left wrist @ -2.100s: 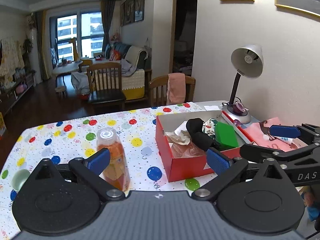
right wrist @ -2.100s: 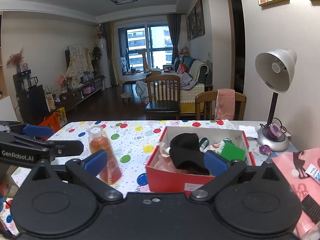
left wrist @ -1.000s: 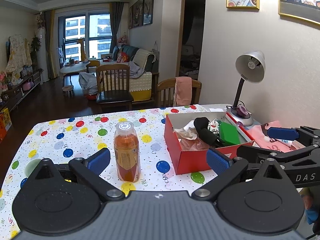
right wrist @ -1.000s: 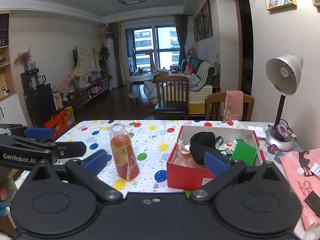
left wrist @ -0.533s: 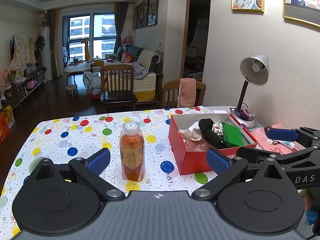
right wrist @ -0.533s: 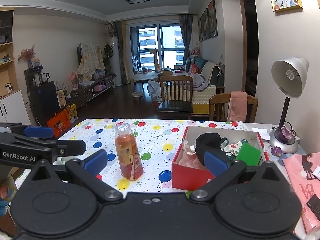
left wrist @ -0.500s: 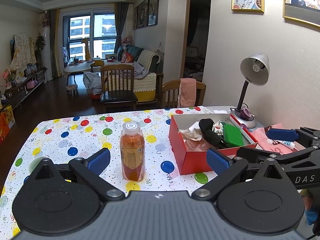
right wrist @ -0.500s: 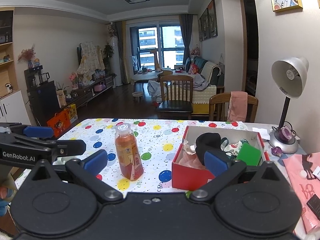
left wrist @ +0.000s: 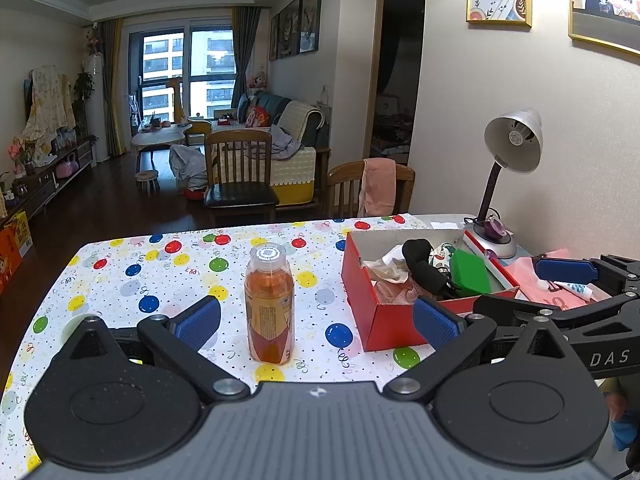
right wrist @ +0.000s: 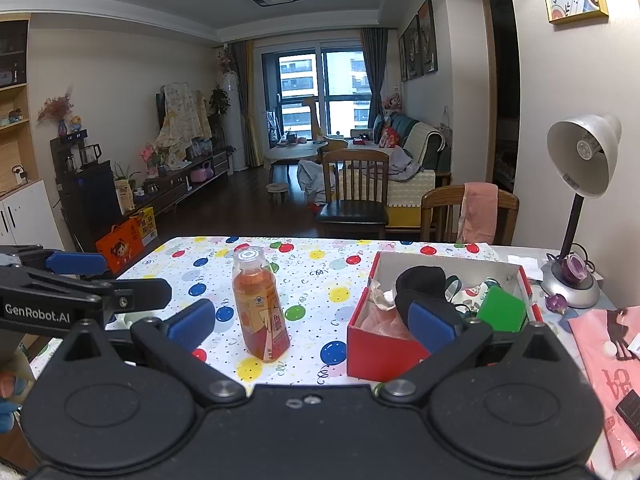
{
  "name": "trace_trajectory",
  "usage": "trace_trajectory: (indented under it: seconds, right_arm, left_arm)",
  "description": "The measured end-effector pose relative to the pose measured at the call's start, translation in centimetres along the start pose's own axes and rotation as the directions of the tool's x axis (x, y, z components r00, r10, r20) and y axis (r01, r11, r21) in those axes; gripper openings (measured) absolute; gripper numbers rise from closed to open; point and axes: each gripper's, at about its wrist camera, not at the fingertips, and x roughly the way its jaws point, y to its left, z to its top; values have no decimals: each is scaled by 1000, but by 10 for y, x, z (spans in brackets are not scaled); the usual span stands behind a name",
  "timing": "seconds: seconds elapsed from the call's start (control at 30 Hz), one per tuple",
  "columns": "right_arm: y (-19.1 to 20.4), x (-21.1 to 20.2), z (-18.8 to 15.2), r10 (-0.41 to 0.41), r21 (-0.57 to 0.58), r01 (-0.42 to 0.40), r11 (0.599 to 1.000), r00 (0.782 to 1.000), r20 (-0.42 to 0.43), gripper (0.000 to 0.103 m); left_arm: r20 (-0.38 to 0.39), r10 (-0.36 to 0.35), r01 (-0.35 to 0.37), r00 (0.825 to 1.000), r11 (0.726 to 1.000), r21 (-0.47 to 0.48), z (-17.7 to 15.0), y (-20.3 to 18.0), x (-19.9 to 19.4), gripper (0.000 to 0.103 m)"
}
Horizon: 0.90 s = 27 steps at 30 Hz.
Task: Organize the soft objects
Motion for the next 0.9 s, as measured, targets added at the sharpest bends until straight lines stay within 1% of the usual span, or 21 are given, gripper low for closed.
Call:
trace_trajectory:
  seconds: [0.57, 0.9]
  right_arm:
    - [0, 0, 1, 1, -1, -1, 1000, 1000, -1, 103]
    - [2, 0, 0, 6, 6, -6, 1000, 1000, -4, 103]
  left_arm:
    - [-3, 0, 0, 1000, 1000, -4, 0, 1, 1, 103]
    - [-17, 7, -7, 1000, 1000, -10, -2, 3, 5, 103]
